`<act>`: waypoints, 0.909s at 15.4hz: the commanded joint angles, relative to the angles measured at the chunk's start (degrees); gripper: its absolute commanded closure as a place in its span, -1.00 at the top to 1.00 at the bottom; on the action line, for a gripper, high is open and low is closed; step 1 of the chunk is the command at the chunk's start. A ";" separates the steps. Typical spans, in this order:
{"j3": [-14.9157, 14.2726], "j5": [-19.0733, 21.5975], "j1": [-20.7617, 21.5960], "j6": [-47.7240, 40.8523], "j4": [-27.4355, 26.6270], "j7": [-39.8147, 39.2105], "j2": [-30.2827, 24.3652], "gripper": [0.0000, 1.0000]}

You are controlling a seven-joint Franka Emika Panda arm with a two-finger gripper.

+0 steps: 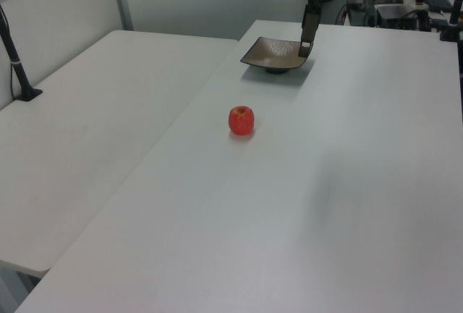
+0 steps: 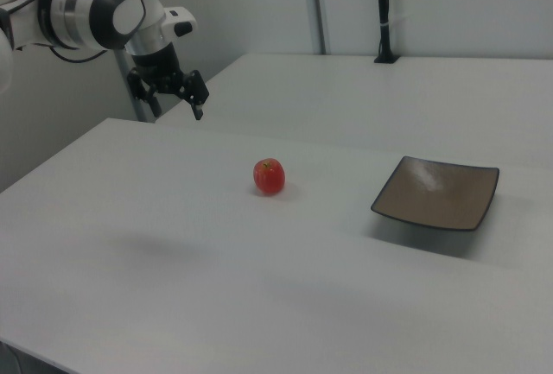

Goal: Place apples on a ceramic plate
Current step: 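Move the open gripper over the red apple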

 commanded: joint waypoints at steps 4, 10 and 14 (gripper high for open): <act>-1.16 -0.67 -0.01 12.91 3.42 3.71 6.49 1.00; -1.16 -3.48 -0.63 21.01 6.31 6.88 13.96 1.00; -1.16 -6.56 -1.15 22.77 9.12 7.06 19.50 1.00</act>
